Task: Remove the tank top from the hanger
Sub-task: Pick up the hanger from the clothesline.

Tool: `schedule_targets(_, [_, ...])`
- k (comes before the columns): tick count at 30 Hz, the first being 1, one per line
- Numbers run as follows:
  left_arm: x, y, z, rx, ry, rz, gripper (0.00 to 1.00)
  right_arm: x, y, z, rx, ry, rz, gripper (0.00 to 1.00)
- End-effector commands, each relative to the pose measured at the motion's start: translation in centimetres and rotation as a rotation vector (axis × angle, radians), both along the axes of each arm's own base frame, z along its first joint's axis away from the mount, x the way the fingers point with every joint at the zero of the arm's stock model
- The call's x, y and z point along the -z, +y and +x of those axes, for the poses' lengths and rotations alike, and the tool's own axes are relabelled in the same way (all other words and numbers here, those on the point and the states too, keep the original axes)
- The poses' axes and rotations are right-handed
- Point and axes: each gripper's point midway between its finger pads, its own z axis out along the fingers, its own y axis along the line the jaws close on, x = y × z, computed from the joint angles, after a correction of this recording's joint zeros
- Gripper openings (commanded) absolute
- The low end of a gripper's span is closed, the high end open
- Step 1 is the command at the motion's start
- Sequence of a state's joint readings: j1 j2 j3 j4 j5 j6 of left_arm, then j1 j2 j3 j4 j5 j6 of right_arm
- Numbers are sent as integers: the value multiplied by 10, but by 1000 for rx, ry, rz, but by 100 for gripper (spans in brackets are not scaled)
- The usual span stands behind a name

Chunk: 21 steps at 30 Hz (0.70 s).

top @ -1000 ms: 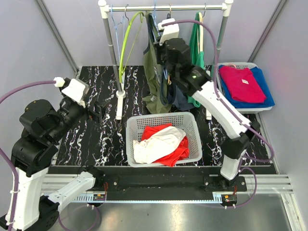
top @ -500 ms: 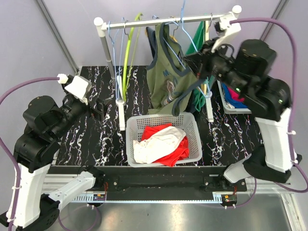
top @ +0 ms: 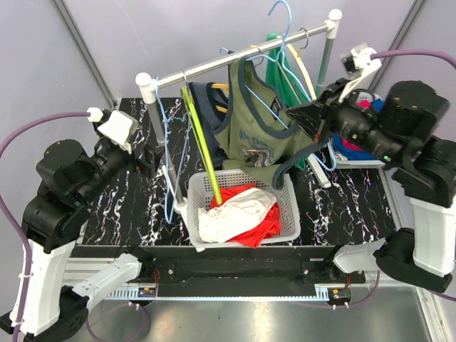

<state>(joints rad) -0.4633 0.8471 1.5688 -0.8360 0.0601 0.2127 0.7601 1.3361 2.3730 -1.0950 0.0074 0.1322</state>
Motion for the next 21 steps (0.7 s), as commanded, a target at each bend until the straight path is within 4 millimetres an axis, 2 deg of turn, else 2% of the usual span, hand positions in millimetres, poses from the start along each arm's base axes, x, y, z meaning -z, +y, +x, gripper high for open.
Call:
schedule_targets(1, [-17, -3, 4, 8, -49, -23, 99, -32, 12, 33, 78, -117, 113, 0])
schedule_targets(2, [-16, -3, 4, 8, -48, -23, 99, -30, 15, 36, 81, -111, 120, 0])
schedule_targets(3, [-13, -4, 6, 6, -44, -17, 99, -15, 22, 42, 79, -81, 101, 0])
schedule_targets(4, [-12, -3, 7, 2, -42, -14, 99, -20, 21, 40, 77, -98, 125, 0])
schedule_targets(6, [-6, -2, 11, -7, -39, 5, 99, -11, 23, 42, 76, -87, 122, 0])
schedule_targets(8, [-5, 1, 16, -26, -60, 28, 99, -13, 19, 38, 77, -94, 132, 0])
schedule_targets(9, [4, 1, 20, -34, -51, 47, 99, -10, 19, 38, 82, -87, 129, 0])
schedule_targets(12, [14, 7, 32, -79, -63, 90, 99, -6, 15, 31, 67, -71, 130, 0])
schedule_targets(14, [31, 8, 41, -101, -31, 118, 99, -1, 12, 21, 42, -52, 123, 0])
schedule_targets(15, [38, 8, 45, -104, -17, 125, 99, 8, 15, 19, 28, -29, 114, 0])
schedule_targets(19, [75, 12, 62, -126, 56, 158, 99, 32, 14, -10, -73, 40, 91, 0])
schedule_targets(21, [81, 18, 71, -135, 63, 158, 98, 48, 14, -16, -89, 77, 73, 0])
